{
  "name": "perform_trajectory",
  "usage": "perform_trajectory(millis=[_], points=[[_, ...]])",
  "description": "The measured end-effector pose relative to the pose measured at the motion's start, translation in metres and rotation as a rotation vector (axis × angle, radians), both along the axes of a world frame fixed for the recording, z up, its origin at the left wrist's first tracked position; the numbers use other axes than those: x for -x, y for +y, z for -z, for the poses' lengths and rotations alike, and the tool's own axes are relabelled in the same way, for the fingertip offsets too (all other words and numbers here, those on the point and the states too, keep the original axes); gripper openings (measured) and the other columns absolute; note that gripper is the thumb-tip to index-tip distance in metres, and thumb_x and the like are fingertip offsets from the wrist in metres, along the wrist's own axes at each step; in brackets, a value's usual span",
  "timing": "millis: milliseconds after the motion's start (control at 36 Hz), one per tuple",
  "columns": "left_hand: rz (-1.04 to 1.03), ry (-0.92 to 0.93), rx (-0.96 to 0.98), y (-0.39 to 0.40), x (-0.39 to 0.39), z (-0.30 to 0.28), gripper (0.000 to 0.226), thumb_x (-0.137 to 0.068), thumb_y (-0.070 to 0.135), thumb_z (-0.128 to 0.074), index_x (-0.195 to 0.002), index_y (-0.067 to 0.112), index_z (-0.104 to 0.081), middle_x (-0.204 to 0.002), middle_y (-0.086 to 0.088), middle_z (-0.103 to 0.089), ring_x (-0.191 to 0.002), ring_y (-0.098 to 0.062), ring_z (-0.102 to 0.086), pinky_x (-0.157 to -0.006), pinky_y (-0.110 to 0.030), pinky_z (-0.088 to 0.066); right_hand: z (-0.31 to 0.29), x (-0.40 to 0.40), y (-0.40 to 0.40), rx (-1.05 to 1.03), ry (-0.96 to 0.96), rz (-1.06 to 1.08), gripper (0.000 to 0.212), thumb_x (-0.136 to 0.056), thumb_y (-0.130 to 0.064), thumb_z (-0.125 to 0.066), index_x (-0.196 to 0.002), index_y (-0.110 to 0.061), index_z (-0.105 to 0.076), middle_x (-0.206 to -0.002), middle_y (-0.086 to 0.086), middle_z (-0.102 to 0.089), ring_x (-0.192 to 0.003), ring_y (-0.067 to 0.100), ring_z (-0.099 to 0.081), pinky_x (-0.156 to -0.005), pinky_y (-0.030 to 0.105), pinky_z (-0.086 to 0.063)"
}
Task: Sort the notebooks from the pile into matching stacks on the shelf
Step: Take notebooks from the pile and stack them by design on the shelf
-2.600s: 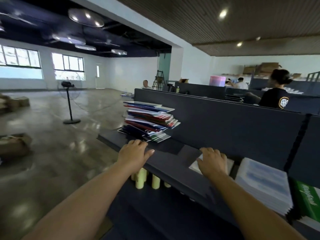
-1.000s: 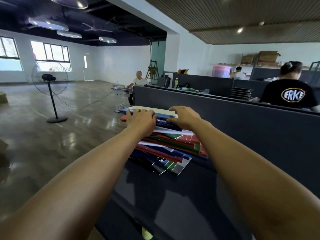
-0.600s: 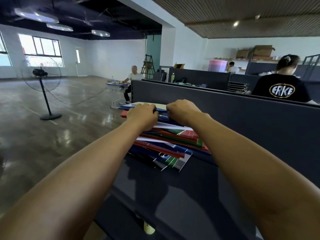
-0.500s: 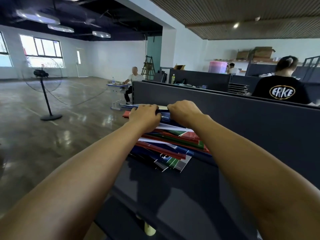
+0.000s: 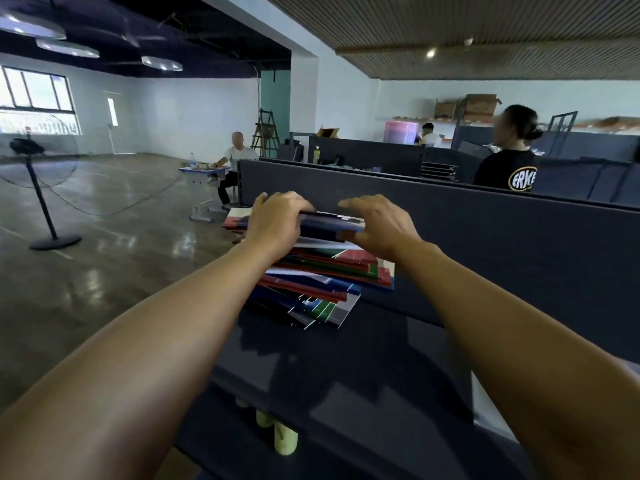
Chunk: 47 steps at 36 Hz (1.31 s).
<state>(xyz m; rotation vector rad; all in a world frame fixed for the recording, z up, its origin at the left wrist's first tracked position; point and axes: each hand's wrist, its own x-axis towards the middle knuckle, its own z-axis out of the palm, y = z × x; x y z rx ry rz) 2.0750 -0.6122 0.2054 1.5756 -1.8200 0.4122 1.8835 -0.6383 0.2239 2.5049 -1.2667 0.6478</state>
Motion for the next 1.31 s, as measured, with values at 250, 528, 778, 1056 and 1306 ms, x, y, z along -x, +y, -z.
perform_trajectory(millis=[250,528,778,1056,1306], points=[[0.206,-0.038,0.093,0.018,0.036,-0.003,0.041,-0.084,-0.004,-0.059,-0.121,0.011,-0.064,-0.121,-0.007,-0.065,-0.112,-0.028,-0.056,-0.094,-0.040,-0.044,0.014,0.033,0.029,0.305,0.053,-0.014,0.062,-0.085,-0.006,-0.067,-0.141,-0.019,-0.045,-0.138,0.006,-0.053,-0.125,0.024,-0.053,-0.089,0.037,-0.051],[0.382,-0.129,0.051,0.028,0.102,0.011,0.048,-0.080,0.000,-0.062,-0.126,0.012,-0.057,-0.122,-0.008,-0.062,-0.112,-0.029,-0.055,-0.091,-0.037,-0.041,0.049,0.099,0.071,0.461,-0.051,0.148,0.063,-0.059,0.007,-0.081,-0.118,-0.005,-0.065,-0.108,0.012,-0.071,-0.096,0.028,-0.070,-0.075,0.038,-0.057],[0.523,-0.158,-0.038,0.046,0.199,0.031,0.059,-0.078,-0.001,-0.063,-0.135,0.014,-0.051,-0.133,-0.007,-0.053,-0.122,-0.028,-0.047,-0.098,-0.036,-0.036,0.080,0.194,0.135,0.480,-0.044,0.368,0.064,-0.055,0.007,-0.083,-0.116,-0.006,-0.067,-0.110,0.014,-0.070,-0.095,0.030,-0.070,-0.078,0.043,-0.056],[0.651,-0.091,-0.116,0.103,0.329,0.048,0.060,-0.082,-0.008,-0.049,-0.137,0.016,-0.048,-0.135,-0.003,-0.049,-0.124,-0.024,-0.043,-0.102,-0.033,-0.032,0.103,0.331,0.231,0.508,-0.057,0.536,0.067,-0.047,0.023,-0.067,-0.108,-0.004,-0.071,-0.104,0.016,-0.071,-0.089,0.032,-0.071,-0.074,0.046,-0.056],[0.754,-0.095,-0.152,0.177,0.465,0.074,0.057,-0.085,-0.008,-0.044,-0.136,0.016,-0.050,-0.137,-0.002,-0.049,-0.129,-0.023,-0.040,-0.108,-0.035,-0.028,0.110,0.465,0.335,0.492,-0.001,0.669,0.055,-0.054,0.011,-0.077,-0.107,-0.005,-0.071,-0.100,0.012,-0.072,-0.086,0.029,-0.072,-0.069,0.040,-0.058]])
